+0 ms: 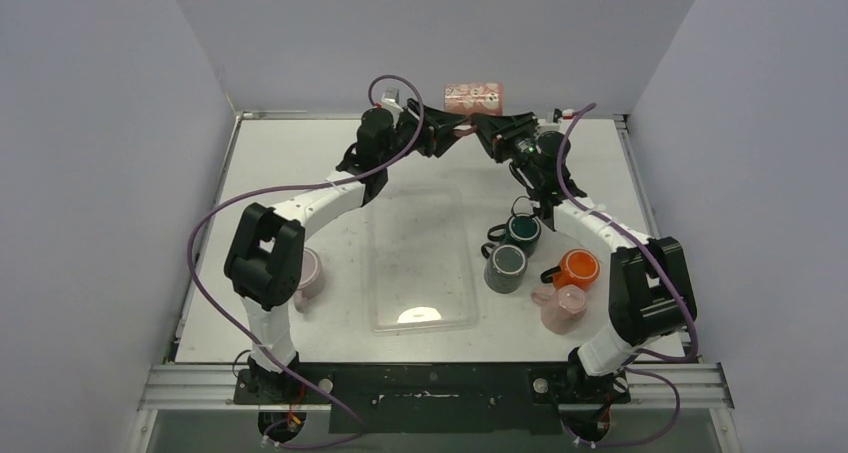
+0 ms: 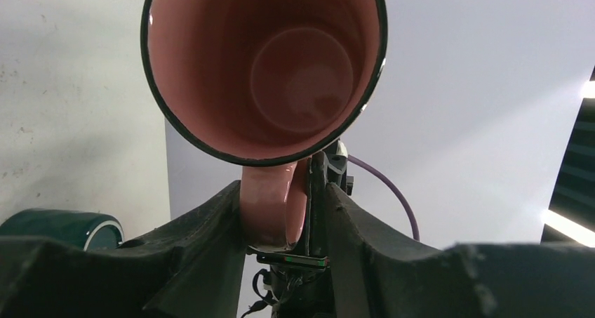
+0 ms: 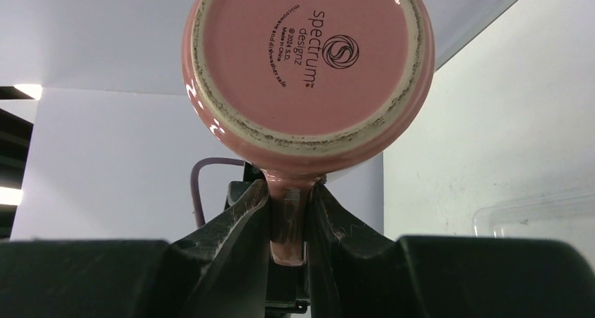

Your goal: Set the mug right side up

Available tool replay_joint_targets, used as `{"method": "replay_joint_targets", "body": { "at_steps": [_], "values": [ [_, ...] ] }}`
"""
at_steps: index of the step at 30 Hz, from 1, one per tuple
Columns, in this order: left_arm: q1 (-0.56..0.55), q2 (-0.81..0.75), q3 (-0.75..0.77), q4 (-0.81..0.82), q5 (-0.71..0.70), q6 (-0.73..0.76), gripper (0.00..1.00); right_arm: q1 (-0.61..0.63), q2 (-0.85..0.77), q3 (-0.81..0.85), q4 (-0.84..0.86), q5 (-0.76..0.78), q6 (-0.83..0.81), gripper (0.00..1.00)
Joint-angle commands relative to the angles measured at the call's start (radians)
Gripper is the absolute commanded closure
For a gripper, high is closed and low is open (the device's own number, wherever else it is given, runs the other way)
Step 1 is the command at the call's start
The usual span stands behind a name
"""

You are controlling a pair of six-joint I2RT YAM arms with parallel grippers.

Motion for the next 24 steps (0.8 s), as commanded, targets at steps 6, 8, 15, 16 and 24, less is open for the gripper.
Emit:
{"method": "replay_joint_targets", "body": {
  "at_steps": [6,8,15,16,24],
  "values": [
    [0.019,0.010,0.058,0.102,-0.010,-0.003,0.70,0.014,-0.033,-0.018,0.268,-0.040,0.057,0.95],
    [0.020,0.015,0.056,0.118,-0.006,-0.006,0.73,0.019,-0.031,-0.029,0.285,-0.040,0.065,0.95],
    [0.027,0.004,0.058,0.133,0.008,0.041,0.78,0.032,-0.031,-0.035,0.293,-0.042,0.074,0.95],
    [0.028,0.000,0.059,0.127,0.007,0.055,0.79,0.035,-0.033,-0.036,0.291,-0.042,0.075,0.95],
    [0.044,-0.014,0.085,0.165,0.009,0.126,1.00,0.042,-0.030,-0.066,0.301,-0.066,0.069,0.95]
  ]
}}
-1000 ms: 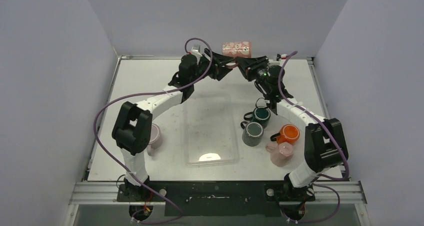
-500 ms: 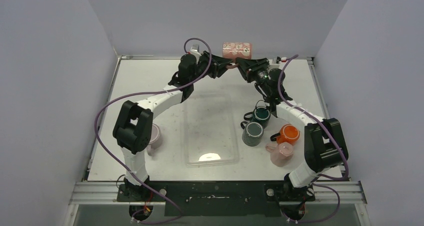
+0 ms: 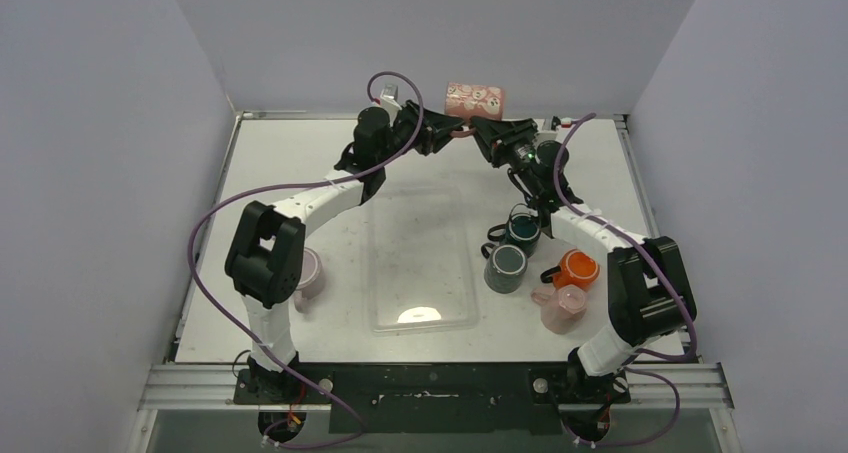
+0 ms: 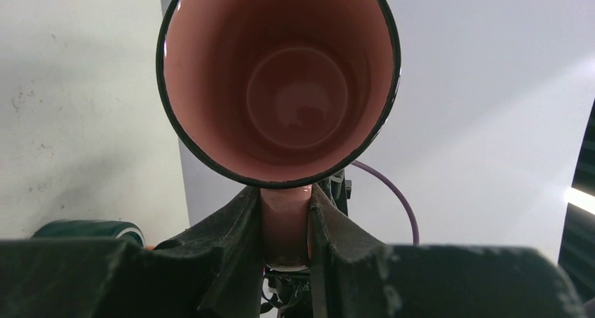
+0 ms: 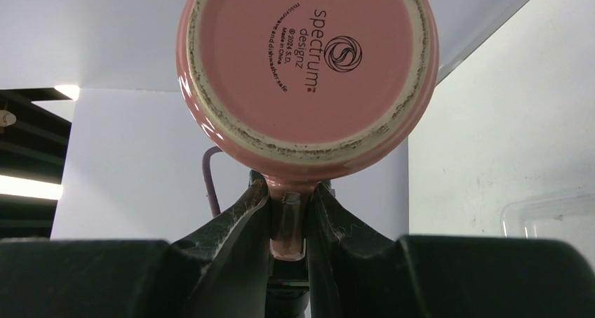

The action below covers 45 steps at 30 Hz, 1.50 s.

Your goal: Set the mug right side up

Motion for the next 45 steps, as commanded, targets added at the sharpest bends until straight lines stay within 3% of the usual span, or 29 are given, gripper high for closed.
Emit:
{"method": "replay_joint_targets", "body": {
  "at_steps": [1,5,13,21,27,32,37,45],
  "values": [
    [0.024,-0.037,0.085,0.123,-0.023,0.087,1.00,0.028,-0.028,-0.005,0.180,-0.072,-0.013,0.95],
    [0.025,-0.084,0.056,0.124,-0.048,0.166,1.00,0.027,-0.026,-0.020,0.163,-0.084,-0.040,0.92],
    [0.046,-0.182,-0.041,0.130,-0.082,0.240,1.00,0.026,-0.026,-0.047,0.147,-0.071,-0.045,0.60],
    [0.076,-0.230,-0.107,0.077,-0.091,0.291,1.00,0.032,0.035,-0.052,0.162,-0.081,-0.006,0.53],
    [0.120,-0.275,-0.119,-0.025,-0.099,0.382,1.00,0.036,0.005,-0.079,0.049,-0.109,-0.054,0.41],
    [0.123,-0.335,-0.107,-0.262,-0.143,0.562,1.00,0.035,-0.052,-0.076,-0.109,-0.134,-0.151,0.25],
    [0.112,-0.424,-0.118,-0.536,-0.261,0.793,1.00,0.029,-0.125,-0.045,-0.341,-0.130,-0.322,0.17],
    [0.032,-0.489,-0.199,-0.733,-0.482,0.988,1.00,0.004,-0.228,0.047,-0.693,-0.032,-0.536,0.15]
  ]
}}
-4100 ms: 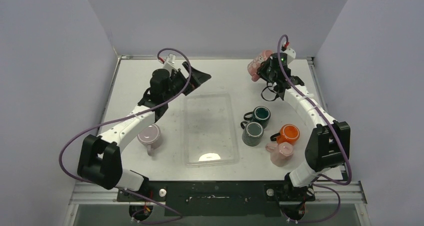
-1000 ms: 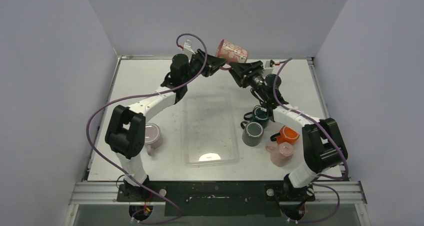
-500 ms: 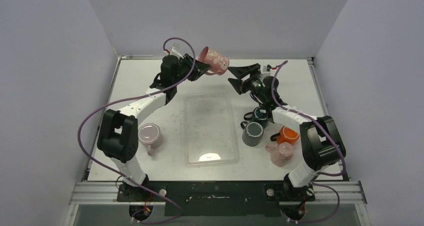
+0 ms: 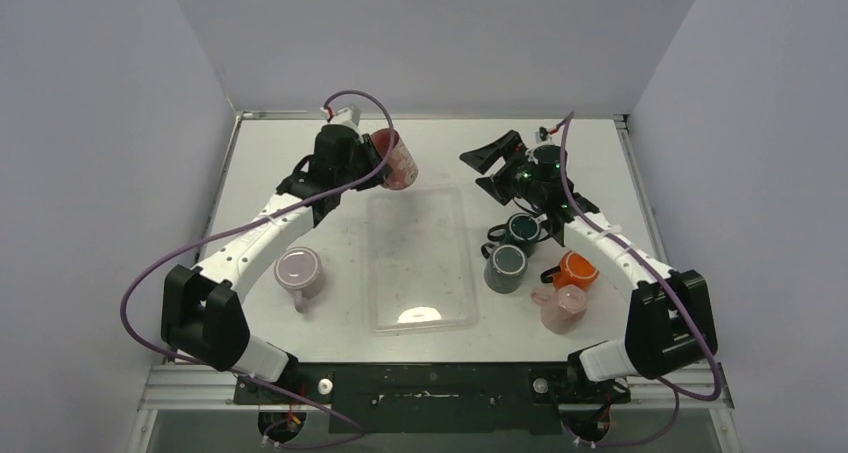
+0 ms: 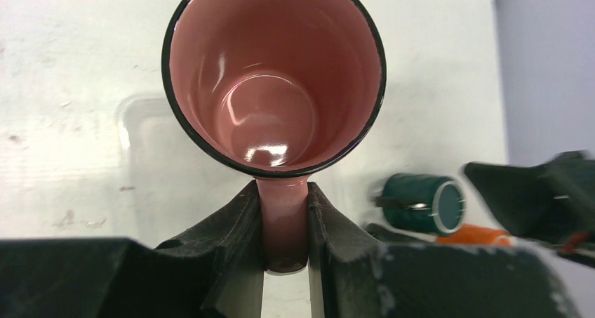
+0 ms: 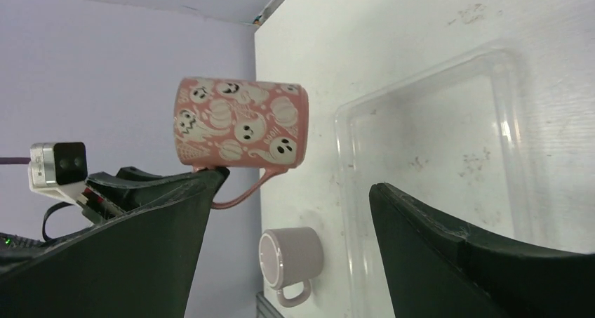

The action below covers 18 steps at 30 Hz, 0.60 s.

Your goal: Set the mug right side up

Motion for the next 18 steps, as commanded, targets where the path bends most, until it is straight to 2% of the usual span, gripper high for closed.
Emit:
{"method": "replay_joint_targets", "body": {
  "at_steps": [1,6,18],
  "values": [
    [-0.052,-0.065,-0.027,-0.007,-0.147,0.149,1.00,-0.018,-0.081,0.089,-0.223,0.081,-0.166,0.15],
    [-0.060,-0.050,-0.074,0.023,-0.205,0.148,1.00,-0.029,-0.121,0.094,-0.326,0.119,-0.202,0.15],
    [-0.071,0.015,-0.180,0.209,-0.193,0.206,1.00,-0.055,-0.157,0.046,-0.361,0.122,-0.202,0.15]
  ]
}}
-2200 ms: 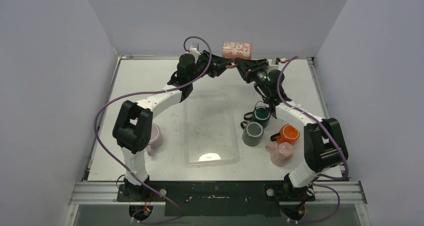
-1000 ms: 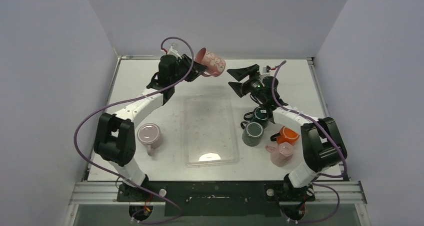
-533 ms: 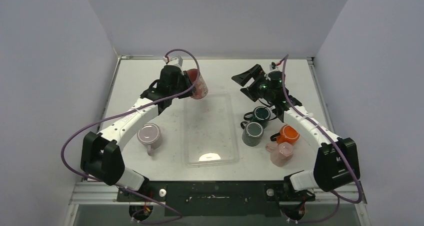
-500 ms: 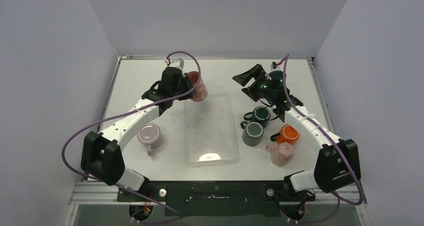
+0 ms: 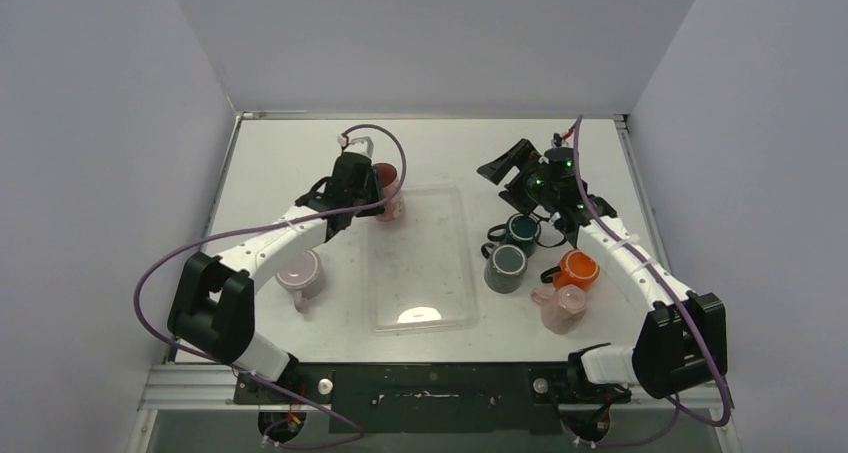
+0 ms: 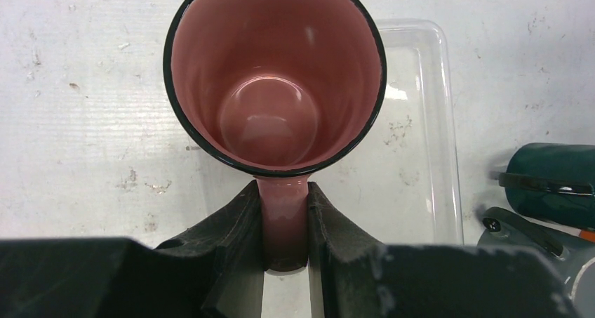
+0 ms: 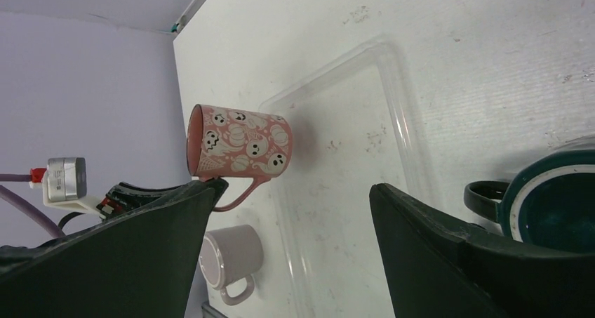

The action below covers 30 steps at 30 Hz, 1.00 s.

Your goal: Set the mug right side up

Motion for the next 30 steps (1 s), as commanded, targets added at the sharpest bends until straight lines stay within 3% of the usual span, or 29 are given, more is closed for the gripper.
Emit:
{"method": "replay_joint_targets", "body": {
  "at_steps": [1,12,16,21,25,30],
  "values": [
    [-0.008,0.001,-0.018,0.267,-0.013,0.042,1.00,-0.014,-0.049,-0.006,-0.014,0.021,-0.025,0.15],
    [-0.008,0.057,-0.118,0.375,-0.058,0.080,0.98,-0.016,-0.071,0.015,-0.129,0.048,-0.094,0.14],
    [-0.009,0.055,-0.126,0.360,-0.055,0.102,0.68,-0.017,-0.068,0.043,-0.208,0.075,-0.134,0.13],
    [-0.008,0.002,-0.135,0.360,-0.018,0.106,0.42,-0.016,-0.048,0.119,-0.373,0.175,-0.185,0.13],
    [-0.008,-0.051,-0.143,0.365,0.018,0.099,0.27,-0.014,-0.039,0.169,-0.503,0.265,-0.220,0.13],
    [-0.008,-0.117,-0.149,0.343,0.029,0.091,0.16,-0.015,-0.042,0.177,-0.530,0.317,-0.239,0.13]
  ]
}}
